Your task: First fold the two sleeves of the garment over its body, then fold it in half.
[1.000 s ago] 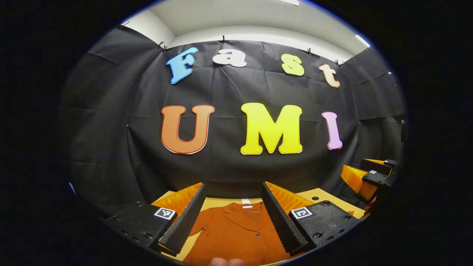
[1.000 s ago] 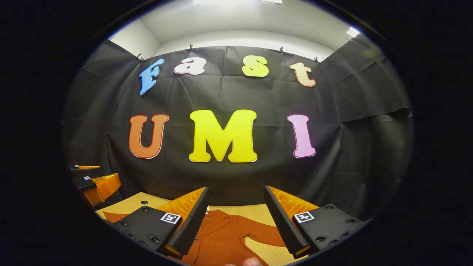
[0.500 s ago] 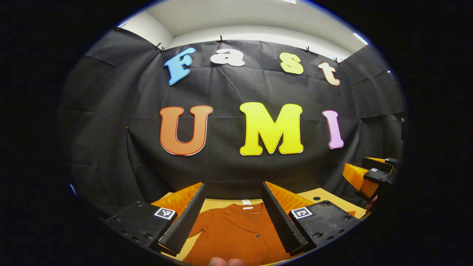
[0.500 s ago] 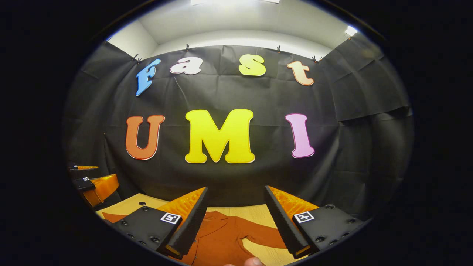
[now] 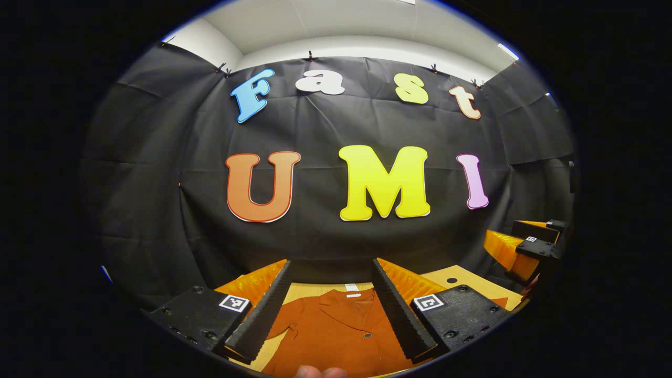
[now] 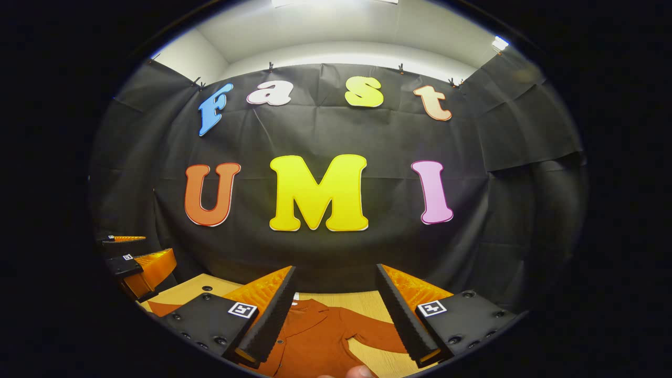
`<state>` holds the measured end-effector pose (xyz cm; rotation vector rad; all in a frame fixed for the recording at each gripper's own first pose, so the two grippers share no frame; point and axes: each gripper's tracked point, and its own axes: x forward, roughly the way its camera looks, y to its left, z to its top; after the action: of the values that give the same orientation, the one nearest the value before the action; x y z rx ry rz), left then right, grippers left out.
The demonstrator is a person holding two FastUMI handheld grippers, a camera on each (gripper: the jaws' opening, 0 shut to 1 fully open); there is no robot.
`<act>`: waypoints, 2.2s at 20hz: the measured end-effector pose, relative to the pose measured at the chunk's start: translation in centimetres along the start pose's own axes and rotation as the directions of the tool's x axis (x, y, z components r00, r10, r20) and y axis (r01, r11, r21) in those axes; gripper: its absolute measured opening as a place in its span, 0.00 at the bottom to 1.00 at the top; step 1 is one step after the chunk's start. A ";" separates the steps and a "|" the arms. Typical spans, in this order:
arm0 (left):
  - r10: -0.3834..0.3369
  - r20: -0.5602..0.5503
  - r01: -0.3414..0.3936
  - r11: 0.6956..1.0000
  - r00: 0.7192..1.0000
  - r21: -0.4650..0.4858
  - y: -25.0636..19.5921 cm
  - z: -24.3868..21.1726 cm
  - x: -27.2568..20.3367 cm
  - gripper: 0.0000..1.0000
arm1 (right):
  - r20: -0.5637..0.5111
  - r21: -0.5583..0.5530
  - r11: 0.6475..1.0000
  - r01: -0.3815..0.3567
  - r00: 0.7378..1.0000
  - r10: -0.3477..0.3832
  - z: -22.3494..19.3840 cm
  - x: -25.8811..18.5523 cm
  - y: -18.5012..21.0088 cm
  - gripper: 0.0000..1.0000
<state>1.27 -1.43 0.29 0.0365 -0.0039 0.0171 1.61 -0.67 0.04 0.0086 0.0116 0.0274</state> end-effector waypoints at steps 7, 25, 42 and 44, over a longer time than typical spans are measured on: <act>0.000 -0.009 0.000 1.000 1.000 -0.010 -0.4 -0.1 -0.2 0.98 | 0.023 -0.019 1.000 -0.018 1.000 0.018 0.9 -0.6 0.4 0.94; -0.016 -0.041 0.016 1.000 0.999 -0.004 -0.9 -1.6 -0.1 0.97 | -0.021 -0.007 1.000 0.000 1.000 0.000 -0.9 0.1 -1.6 0.93; -0.057 -0.209 0.068 0.997 0.976 0.044 -5.5 -7.0 -0.7 0.98 | -0.237 -0.053 0.967 0.250 0.937 -0.256 -13.1 1.0 -24.9 0.95; -0.050 -0.223 0.060 0.998 0.974 0.037 -6.3 -7.4 -0.1 0.98 | -0.281 -0.046 0.963 0.264 0.922 -0.266 -15.6 1.6 -26.9 0.95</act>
<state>1.35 -7.42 -7.29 0.0783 0.2213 -0.0343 3.72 -27.36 -15.83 -0.0049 0.3015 -0.2438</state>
